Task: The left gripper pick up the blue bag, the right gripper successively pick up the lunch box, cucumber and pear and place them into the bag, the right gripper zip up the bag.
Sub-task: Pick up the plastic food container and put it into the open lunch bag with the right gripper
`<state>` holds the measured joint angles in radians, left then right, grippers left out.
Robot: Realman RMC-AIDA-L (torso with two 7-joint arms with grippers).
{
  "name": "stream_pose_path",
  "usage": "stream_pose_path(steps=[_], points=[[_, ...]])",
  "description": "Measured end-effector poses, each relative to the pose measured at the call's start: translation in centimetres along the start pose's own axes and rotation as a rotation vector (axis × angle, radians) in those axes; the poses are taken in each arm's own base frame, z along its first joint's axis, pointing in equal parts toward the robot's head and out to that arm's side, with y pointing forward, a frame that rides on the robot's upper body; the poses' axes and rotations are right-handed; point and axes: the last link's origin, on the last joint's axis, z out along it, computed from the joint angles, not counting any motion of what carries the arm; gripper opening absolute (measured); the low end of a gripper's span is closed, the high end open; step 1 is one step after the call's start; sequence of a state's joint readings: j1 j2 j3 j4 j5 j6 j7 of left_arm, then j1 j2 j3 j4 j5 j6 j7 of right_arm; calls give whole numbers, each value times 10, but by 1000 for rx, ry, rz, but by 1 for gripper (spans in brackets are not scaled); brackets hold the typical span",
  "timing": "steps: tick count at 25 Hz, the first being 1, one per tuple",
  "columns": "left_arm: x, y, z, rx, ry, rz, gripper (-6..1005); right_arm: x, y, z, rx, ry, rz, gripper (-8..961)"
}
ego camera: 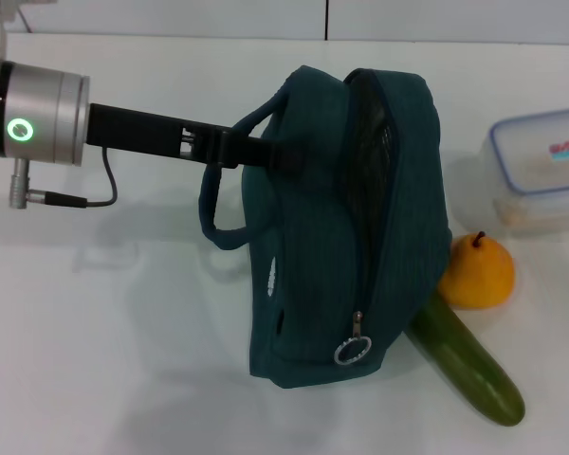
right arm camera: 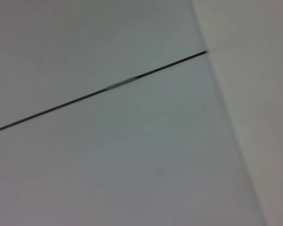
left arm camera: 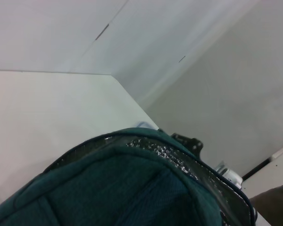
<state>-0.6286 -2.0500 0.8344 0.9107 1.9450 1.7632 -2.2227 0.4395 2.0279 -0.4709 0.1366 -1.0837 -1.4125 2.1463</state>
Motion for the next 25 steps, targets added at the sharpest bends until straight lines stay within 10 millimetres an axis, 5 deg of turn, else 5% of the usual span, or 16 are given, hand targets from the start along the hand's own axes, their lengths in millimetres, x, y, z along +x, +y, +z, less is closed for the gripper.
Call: stream_pose_path(steps=[25], points=[[9, 9, 14, -30, -1, 54, 53, 53, 37, 36, -274, 188, 268, 100]])
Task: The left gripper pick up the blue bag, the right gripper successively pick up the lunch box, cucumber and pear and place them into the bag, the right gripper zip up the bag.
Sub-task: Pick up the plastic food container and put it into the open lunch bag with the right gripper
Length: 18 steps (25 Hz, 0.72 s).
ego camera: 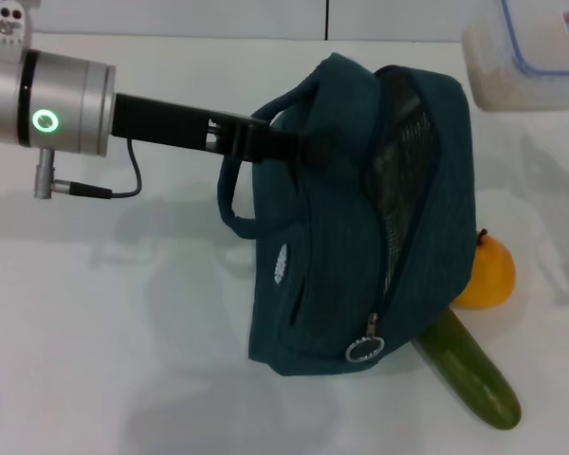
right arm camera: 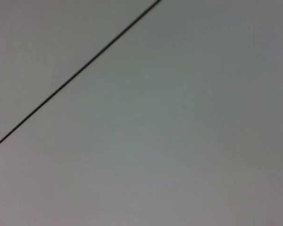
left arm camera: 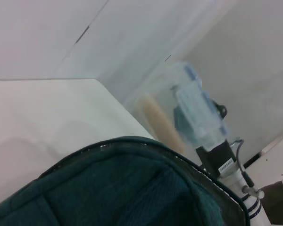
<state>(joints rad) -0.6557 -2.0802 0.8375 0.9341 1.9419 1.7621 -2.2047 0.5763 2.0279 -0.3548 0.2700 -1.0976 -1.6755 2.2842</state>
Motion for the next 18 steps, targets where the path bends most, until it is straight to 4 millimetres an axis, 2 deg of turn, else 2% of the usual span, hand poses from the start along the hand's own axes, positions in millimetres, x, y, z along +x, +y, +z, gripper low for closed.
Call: stream_pose_path(steps=[11, 16, 18], points=[[4, 2, 4, -3, 2, 22, 54, 29, -6, 39, 3, 160, 29, 102], [6, 0, 4, 8, 12, 22, 54, 35, -8, 46, 11, 190, 31, 103], [8, 0, 5, 9, 21, 25, 54, 38, -16, 51, 67, 208, 26, 103]])
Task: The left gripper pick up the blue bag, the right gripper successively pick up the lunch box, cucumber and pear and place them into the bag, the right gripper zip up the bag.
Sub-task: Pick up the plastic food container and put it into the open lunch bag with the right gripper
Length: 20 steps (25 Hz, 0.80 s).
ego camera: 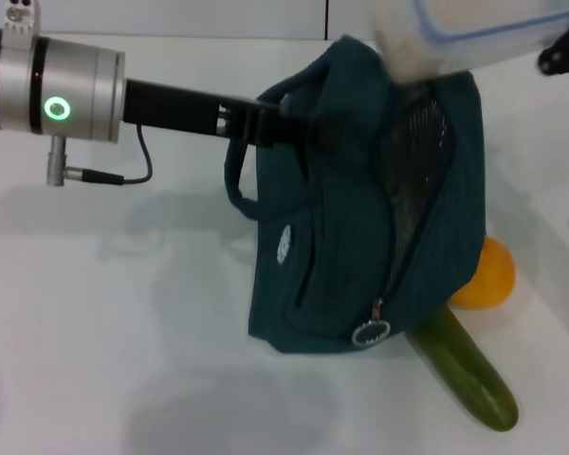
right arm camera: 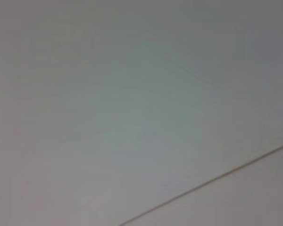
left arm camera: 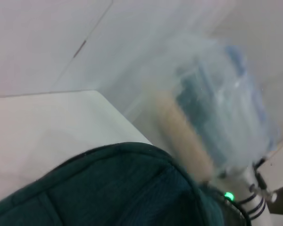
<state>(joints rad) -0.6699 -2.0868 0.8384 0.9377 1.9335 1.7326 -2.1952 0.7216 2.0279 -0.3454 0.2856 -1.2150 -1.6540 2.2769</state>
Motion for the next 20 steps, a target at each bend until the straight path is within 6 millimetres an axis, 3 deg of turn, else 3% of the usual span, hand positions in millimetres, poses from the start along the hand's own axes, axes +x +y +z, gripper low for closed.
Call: stream_pose_path(steps=[6, 13, 20], points=[[5, -3, -1, 18, 24, 4, 53, -1, -10, -1, 74, -3, -3, 104], [8, -5, -1, 37, 31, 6, 53, -12, -18, -21, 149, -60, -37, 105], [11, -5, 0, 33, 35, 12, 53, -22, -24, -27, 223, -102, -127, 106]])
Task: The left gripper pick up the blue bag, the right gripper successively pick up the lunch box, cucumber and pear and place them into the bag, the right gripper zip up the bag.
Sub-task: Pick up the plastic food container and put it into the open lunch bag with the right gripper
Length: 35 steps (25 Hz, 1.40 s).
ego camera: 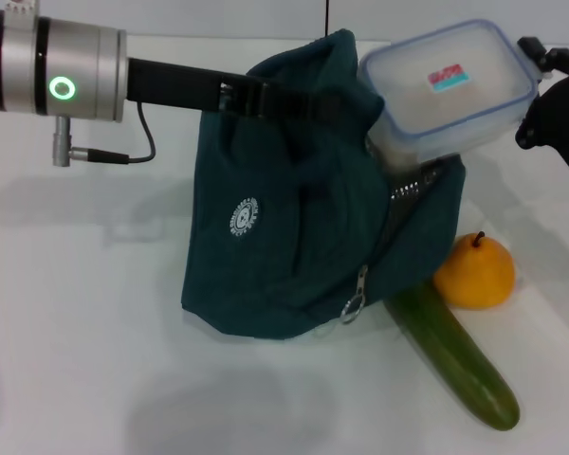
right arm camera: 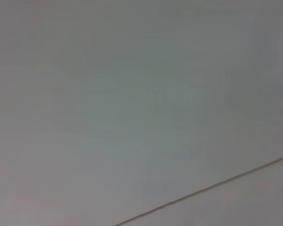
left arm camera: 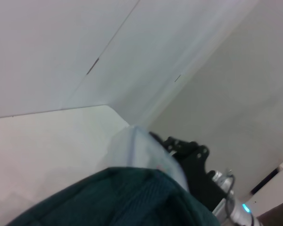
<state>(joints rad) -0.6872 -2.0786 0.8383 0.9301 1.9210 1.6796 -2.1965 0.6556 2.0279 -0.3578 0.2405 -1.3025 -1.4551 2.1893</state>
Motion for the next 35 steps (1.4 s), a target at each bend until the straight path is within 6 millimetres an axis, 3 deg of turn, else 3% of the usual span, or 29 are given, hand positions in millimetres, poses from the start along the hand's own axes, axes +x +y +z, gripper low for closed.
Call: stream_pose_path(steps=[4, 12, 21, 28, 35], points=[[4, 2, 3, -8, -1, 5, 53, 1, -4, 6, 42, 11, -56, 106], [10, 1, 6, 0, 11, 20, 53, 24, -8, 27, 94, 163, -97, 107], [21, 4, 15, -14, 9, 47, 53, 17, -4, 27, 104, 181, -154, 109], [31, 10, 38, -95, -29, 42, 53, 20, 1, 25, 122, 301, -294, 110], [33, 11, 39, -106, -38, 57, 53, 19, 15, 20, 52, 356, -392, 111]])
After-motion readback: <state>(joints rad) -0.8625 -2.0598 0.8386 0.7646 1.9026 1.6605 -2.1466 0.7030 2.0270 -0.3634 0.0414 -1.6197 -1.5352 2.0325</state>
